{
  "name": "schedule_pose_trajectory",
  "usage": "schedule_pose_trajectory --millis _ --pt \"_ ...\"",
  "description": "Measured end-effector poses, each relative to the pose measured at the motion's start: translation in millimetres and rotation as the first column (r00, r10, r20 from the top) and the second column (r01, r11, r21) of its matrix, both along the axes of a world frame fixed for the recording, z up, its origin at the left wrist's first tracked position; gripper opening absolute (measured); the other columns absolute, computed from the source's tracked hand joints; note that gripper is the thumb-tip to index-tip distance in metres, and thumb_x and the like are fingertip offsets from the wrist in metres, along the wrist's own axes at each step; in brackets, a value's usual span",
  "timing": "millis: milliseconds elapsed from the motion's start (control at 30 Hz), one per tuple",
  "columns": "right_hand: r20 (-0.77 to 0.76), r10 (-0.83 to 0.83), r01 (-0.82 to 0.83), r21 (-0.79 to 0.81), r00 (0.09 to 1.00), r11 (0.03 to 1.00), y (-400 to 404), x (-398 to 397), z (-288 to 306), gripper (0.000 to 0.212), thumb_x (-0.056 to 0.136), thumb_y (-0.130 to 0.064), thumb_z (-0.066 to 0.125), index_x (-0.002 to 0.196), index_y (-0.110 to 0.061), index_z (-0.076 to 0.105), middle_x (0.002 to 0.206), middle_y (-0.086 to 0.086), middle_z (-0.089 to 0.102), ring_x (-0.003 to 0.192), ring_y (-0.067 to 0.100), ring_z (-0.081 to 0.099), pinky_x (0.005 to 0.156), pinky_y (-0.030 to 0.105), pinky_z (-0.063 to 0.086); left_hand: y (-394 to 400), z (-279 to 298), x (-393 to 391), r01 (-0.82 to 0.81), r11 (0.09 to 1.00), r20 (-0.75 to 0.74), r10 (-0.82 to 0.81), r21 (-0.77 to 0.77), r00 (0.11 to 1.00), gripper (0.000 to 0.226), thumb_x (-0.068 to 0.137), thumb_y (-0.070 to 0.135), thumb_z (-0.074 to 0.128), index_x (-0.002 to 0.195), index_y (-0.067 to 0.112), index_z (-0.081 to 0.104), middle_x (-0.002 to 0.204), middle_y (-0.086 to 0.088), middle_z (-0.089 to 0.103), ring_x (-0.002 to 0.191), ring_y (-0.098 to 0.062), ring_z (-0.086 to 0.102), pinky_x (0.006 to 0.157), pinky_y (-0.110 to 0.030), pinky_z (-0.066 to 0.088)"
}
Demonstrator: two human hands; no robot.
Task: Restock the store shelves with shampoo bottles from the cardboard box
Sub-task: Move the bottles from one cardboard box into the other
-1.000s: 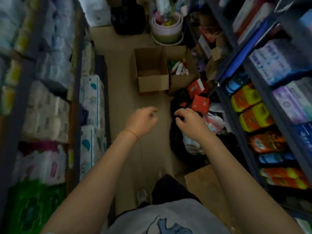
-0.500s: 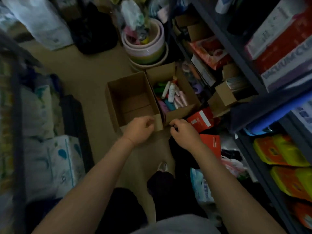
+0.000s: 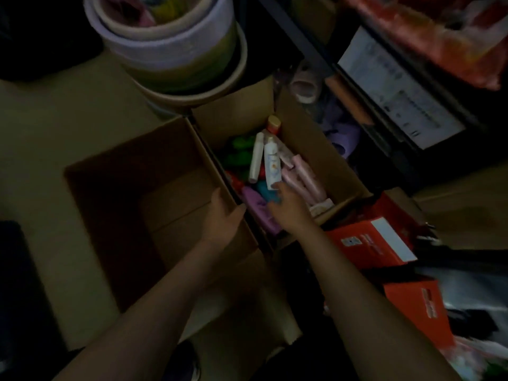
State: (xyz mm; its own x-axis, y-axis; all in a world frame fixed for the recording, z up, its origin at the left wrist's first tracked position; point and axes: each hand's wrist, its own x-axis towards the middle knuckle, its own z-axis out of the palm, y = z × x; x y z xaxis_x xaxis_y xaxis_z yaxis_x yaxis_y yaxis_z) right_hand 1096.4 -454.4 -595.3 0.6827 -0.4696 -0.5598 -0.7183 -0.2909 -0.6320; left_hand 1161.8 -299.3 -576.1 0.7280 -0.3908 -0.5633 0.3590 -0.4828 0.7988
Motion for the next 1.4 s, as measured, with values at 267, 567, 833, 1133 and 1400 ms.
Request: schedule_pose_trajectory --millis 267,567,833,1133,1400 --pt "-0.058 -0.248 0.233 -0.192 0.967 0.953 -62.6 104.3 -142.4 0.086 0.089 -0.045 0.062 0.154 -0.012 0.016 0.152 0.017 0.032 0.134 0.037 0.04 0.104 0.043 0.041 -31.9 -122.0 68.2 -0.125 0.985 -0.113 0.112 -0.12 0.987 0.081 0.089 0.026 0.072 0.154 0.034 0.025 0.136 0.0 0.058 0.12 -0.026 0.06 0.098 -0.046 0.052" --pt "-0.08 -0.297 0.273 -0.226 0.952 0.935 -63.5 144.9 -215.2 0.114 0.07 -0.046 0.081 0.15 -0.01 0.008 0.149 0.019 0.03 0.133 0.038 0.037 0.099 0.047 0.045 -18.7 -159.5 75.9 -0.122 0.965 -0.064 0.11 -0.234 0.992 0.083 0.074 0.031 0.071 0.15 0.031 0.037 0.124 -0.004 0.066 0.104 -0.021 0.069 0.075 -0.03 0.06" --pt "-0.202 -0.176 0.067 -0.454 0.964 0.889 -41.4 134.8 -215.3 0.111 0.063 -0.041 0.087 0.145 -0.01 0.019 0.147 0.018 0.03 0.134 0.035 0.033 0.102 0.049 0.04 -21.3 -156.2 74.1 -0.136 0.96 -0.057 0.126 -0.246 0.99 0.062 0.091 0.01 0.064 0.146 0.03 0.043 0.115 -0.002 0.07 0.088 -0.014 0.072 0.059 -0.023 0.057" --pt "0.12 -0.285 0.267 0.14 0.951 0.953 -48.2 93.5 -151.1 0.084 0.069 -0.026 0.084 0.138 -0.022 0.036 0.125 0.004 0.054 0.105 0.022 0.056 0.079 0.038 0.052 -27.1 -149.8 76.0 -0.172 0.953 -0.168 0.133 -0.25 0.977 0.093 0.088 0.017 0.072 0.158 0.035 0.014 0.147 -0.004 0.05 0.113 -0.023 0.062 0.076 -0.032 0.059" --pt "0.438 0.104 -0.237 0.264 0.893 0.935 27.2 89.5 -32.5 0.077 0.065 -0.032 0.086 0.13 -0.036 0.045 0.116 -0.01 0.066 0.102 0.008 0.066 0.081 0.031 0.057 46.1 -100.1 103.8 -0.319 0.827 -0.233 0.234 -0.463 0.944 0.071 0.077 0.067 0.059 0.136 0.027 0.055 0.14 0.0 0.058 0.124 -0.02 0.058 0.101 -0.039 0.047"
